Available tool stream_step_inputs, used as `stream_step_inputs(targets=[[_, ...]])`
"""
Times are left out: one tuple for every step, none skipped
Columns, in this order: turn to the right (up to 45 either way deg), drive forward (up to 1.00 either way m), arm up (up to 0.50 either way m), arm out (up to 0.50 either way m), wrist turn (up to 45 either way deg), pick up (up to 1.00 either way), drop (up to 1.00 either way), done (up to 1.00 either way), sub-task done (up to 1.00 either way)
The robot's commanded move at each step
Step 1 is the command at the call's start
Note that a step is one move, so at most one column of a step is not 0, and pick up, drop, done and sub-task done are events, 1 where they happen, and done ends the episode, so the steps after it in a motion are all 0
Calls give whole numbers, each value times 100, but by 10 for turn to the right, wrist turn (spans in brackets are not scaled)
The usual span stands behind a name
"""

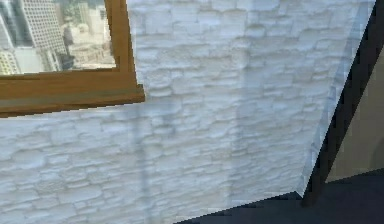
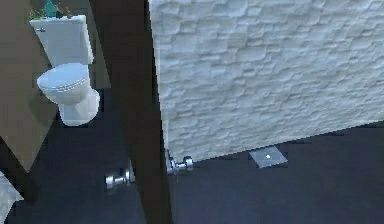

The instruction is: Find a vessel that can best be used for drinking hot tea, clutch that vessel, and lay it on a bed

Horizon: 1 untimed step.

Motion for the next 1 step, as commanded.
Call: stream_step_inputs(targets=[[-90, 0, 0, 0, 0, 0, 0, 0, 0]])
